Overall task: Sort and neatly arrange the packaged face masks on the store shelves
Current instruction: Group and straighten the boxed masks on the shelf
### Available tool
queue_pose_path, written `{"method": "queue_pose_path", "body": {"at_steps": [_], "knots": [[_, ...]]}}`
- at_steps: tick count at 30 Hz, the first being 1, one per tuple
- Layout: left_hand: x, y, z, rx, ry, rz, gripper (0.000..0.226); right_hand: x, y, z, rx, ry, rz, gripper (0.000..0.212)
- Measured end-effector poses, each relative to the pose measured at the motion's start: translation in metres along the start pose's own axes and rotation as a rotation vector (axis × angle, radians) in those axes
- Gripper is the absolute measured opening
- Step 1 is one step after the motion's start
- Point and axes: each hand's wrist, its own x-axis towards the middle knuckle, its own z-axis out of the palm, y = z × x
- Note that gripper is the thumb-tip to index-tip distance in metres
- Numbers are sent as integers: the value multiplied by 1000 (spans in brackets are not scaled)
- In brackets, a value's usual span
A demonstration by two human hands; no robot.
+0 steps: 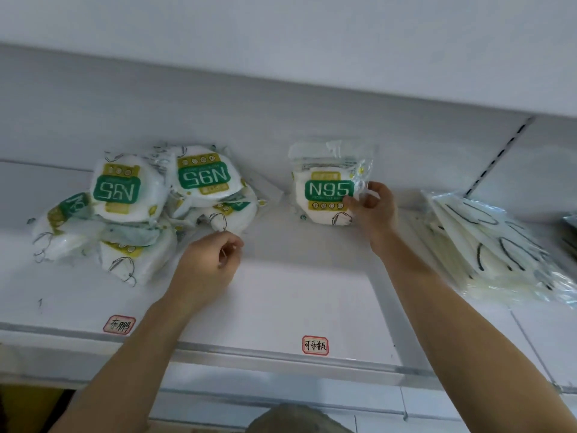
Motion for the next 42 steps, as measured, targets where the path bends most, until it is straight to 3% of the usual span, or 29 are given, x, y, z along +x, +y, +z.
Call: {"method": "queue_pose_path", "body": {"at_steps": [2,5,7,10,12,16,19,22,24,28,31,34,37,40,42], "knots": [[-2,-8,1,28,-7,25,5,0,7,7,-71,68,-53,49],[-3,-7,7,94,-33,83,21,-12,7,13,-85,145,-94,62],[-2,-5,8,142,-25,110,22,-27,2,13,-132,282,-211,66],[-1,-4,8,257,-30,140,11,-58,-10,28,-181,362,-464,46],[0,-3,10,361,-46,121,14,-78,-21,57,-199,229,-521,33],[-2,0,9,496,-107,74,31,-115,-42,130,-293,-228,-393,34],[-2,1,4,451,-124,42,32,-120,-56,168,-245,-444,-284,46],[-7,1,-4,358,-123,32,37,-116,-66,189,-374,-605,-191,52],[-11,2,-8,308,-124,55,45,-109,-71,198,-447,-559,-173,41],[-9,-1,-9,275,-88,84,48,-101,-96,199,-518,-294,-308,18],[-8,-2,-9,242,-84,60,47,-108,-117,183,-372,-102,-489,26],[-8,-5,-12,78,-52,24,48,-114,-137,158,68,-47,-406,35],[-7,-10,-17,-259,-50,-136,39,-125,-145,123,465,-177,-232,36],[-3,-7,-24,-788,20,-320,34,-133,-141,84,700,-342,-108,35],[-5,2,-33,-1285,-58,-494,32,-135,-141,65,765,-419,-54,31]]}}
